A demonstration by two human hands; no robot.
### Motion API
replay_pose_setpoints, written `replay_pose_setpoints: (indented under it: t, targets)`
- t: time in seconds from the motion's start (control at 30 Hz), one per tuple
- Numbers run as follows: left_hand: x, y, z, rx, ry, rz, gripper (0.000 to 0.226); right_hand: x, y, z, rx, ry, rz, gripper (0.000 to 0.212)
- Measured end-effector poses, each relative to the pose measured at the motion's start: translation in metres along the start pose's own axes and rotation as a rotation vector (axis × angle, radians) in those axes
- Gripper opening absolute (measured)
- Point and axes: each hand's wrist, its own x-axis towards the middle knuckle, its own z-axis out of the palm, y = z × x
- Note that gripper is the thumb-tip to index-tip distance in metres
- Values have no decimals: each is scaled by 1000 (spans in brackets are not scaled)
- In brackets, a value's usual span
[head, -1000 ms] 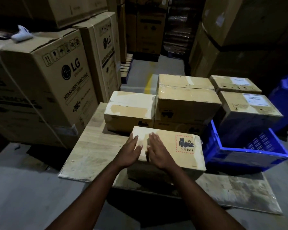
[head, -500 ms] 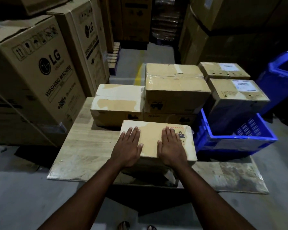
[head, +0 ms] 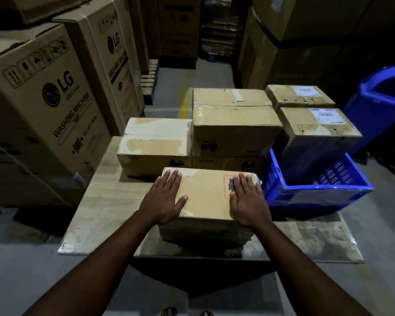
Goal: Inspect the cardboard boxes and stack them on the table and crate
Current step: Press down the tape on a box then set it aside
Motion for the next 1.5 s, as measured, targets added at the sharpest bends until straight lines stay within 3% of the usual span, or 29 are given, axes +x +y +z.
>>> replay_pose_setpoints:
  t: [0.17,0.27,0.43,0.53,0.6,0.7,0.8,0.97,1.13,1.3,1.37,1.5]
  targets:
    - [-7,-6,-1,-14,-3,34,79,-5,11,-1,151,51,-4,63]
    - [-22,-17,1,-72,29,69,78,-20,33,7,269,161,136,67]
    - [-27,-18,9,-172,101,40,74,-26,38,12,834,64,436,67]
    - [-32,-14,15,-473,179,-192,87,-31,35,11,1282,153,566,64]
    - [-41,-11,20,-782,172,-420,99,-44,31,13,1413,143,589,51]
    - [-56,-6,39,-1310,116,-498,106,-61,22,24,1615,127,626,36]
    - [-63,-2,49,-1317,108,-499,107,-60,15,22,1774,142,658,37]
    - [-52,0,34,-1237,137,-486,104,-37,18,18,1681,121,640,48]
    - [-36,-2,4,-1004,276,-643,104,-14,14,-6,1515,6,577,63]
    - [-22,-13,-15,-766,308,-685,87,17,31,11,1376,32,583,100]
    - [-18,-19,-17,-775,309,-739,82,20,30,9,1351,22,576,91]
    - [-16,-24,-17,-702,326,-798,69,7,12,-7,1241,10,508,40]
